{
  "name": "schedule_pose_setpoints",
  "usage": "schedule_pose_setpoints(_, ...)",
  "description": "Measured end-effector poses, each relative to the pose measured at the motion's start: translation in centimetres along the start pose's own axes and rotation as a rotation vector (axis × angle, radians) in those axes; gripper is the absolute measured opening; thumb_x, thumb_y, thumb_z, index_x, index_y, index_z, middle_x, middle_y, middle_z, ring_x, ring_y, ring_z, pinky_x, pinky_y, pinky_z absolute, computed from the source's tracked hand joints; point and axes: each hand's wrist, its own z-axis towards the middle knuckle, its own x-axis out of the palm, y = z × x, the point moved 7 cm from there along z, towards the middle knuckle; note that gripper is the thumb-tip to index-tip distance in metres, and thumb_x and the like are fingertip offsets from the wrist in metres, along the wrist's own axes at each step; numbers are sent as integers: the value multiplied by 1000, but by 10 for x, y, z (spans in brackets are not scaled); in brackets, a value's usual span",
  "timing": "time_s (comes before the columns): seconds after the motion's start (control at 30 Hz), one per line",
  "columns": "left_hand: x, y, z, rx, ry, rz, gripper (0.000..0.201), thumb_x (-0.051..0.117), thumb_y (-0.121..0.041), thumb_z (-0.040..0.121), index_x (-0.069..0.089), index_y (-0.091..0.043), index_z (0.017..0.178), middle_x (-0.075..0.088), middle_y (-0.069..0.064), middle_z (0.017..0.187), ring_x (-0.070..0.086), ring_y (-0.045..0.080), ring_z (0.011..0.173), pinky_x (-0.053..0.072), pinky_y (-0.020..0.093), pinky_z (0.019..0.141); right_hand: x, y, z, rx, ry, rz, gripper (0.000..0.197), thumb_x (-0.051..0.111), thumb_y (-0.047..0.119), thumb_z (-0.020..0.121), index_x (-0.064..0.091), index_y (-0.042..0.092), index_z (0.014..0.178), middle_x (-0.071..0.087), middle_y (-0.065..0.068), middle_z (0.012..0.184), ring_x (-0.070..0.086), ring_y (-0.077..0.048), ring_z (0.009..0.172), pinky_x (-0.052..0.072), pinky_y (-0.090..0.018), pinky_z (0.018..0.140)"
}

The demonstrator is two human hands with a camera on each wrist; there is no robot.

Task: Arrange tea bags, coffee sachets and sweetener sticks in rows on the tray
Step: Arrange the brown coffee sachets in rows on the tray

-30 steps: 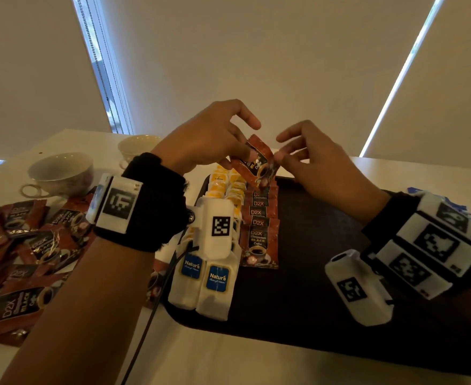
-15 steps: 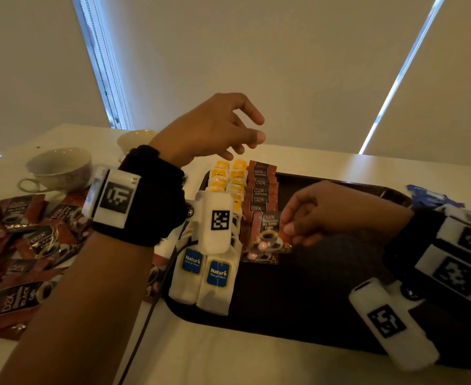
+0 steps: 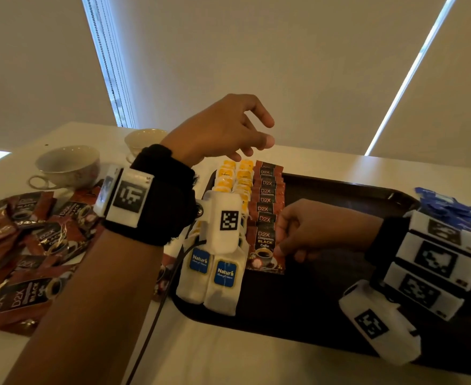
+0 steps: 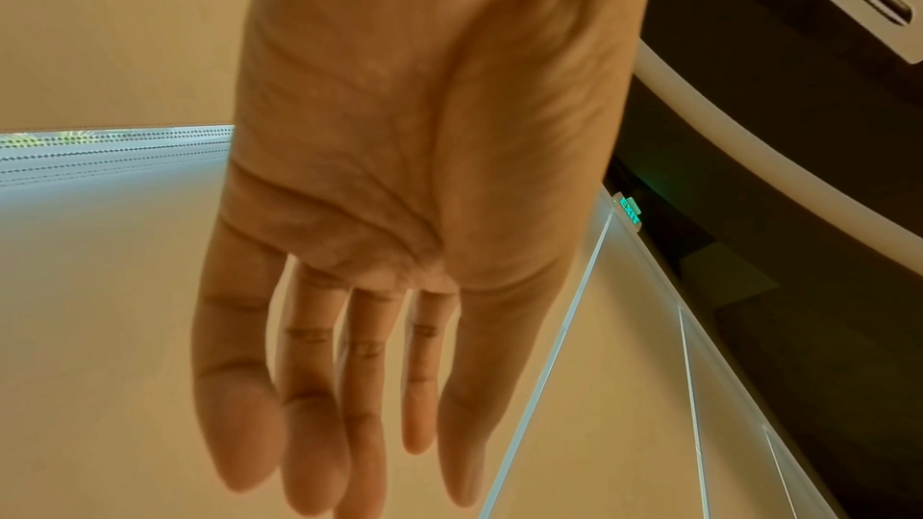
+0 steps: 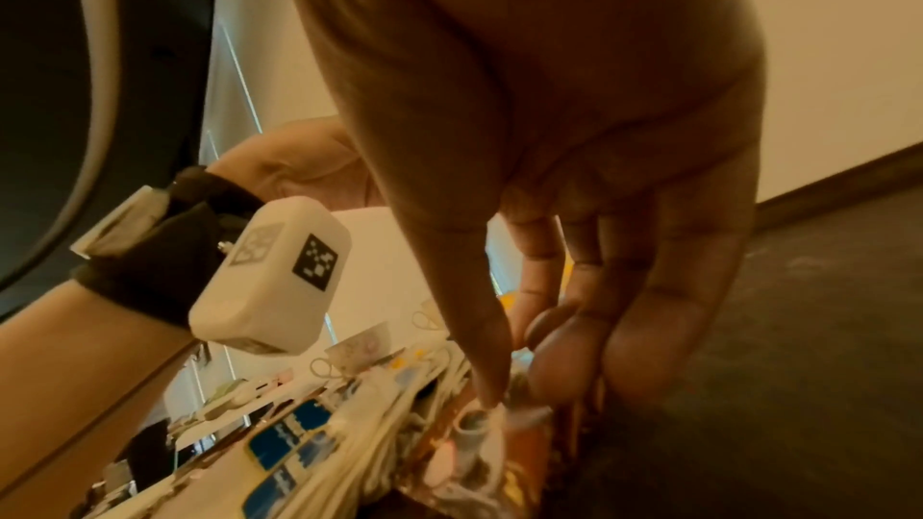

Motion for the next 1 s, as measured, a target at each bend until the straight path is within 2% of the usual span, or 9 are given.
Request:
schedule_pose_setpoints(0.13, 1, 0, 0, 5, 3, 12, 32, 66, -28, 86, 55, -20, 116, 68, -2, 88, 66, 9, 77, 56, 20, 64, 6, 18, -3, -90, 13, -91, 13, 69, 21, 82, 57, 17, 87, 57, 6, 72, 54, -3, 59, 45, -12, 50)
schedule_pose_setpoints(0.33, 0, 0, -1, 3, 11, 17, 33, 66, -28, 86, 56, -20, 116, 68, -1, 87, 66, 10, 77, 56, 22, 65, 18, 28, 8, -95, 33, -280, 27, 69, 21, 82, 62, 8, 105, 56, 7, 77, 50, -3, 62, 42, -9, 49)
schedule_pose_setpoints(0.43, 1, -1, -1, 7, 13, 23, 33, 66, -28, 87, 55, -19, 117, 68, -1, 88, 66, 11, 79, 56, 23, 67, 19, 29, 12, -92, 24, -327, 29, 71, 20, 81, 62, 9, 106, 58, 3, 88, 51, -4, 67, 43, -14, 56)
schedule_pose_setpoints(0.53, 2, -1, -1, 12, 15, 31, 34, 66, -27, 87, 55, -19, 117, 68, -1, 89, 66, 11, 79, 56, 23, 67, 19, 28, 14, -94, 15, -352, 31, 71, 21, 80, 62, 8, 108, 60, -1, 97, 51, -5, 68, 44, -15, 58)
schedule_pose_setpoints(0.73, 2, -2, -1, 12, 17, 35, 34, 65, -27, 87, 55, -18, 118, 68, 0, 90, 66, 12, 79, 56, 24, 67, 17, 27, 12, -133, -8, -349, 25, 70, 19, 82, 61, 12, 104, 54, 5, 94, 49, -4, 72, 42, -12, 57)
schedule_pose_setpoints(0.87, 4, -2, 0, 11, 20, 43, 33, 65, -28, 87, 55, -18, 118, 68, 0, 90, 66, 13, 80, 55, 22, 65, 22, 20, 6, -130, 64, -317, 20, 69, 16, 83, 62, 13, 101, 54, 8, 83, 52, -7, 73, 44, -15, 60)
schedule_pose_setpoints(1.0, 6, -2, 1, 11, 28, 46, 33, 65, -27, 87, 55, -18, 118, 67, 0, 90, 66, 13, 80, 55, 23, 66, 21, 20, 5, -142, 78, -316, 11, 69, 16, 82, 61, 18, 90, 55, 11, 77, 53, -5, 72, 45, -16, 63)
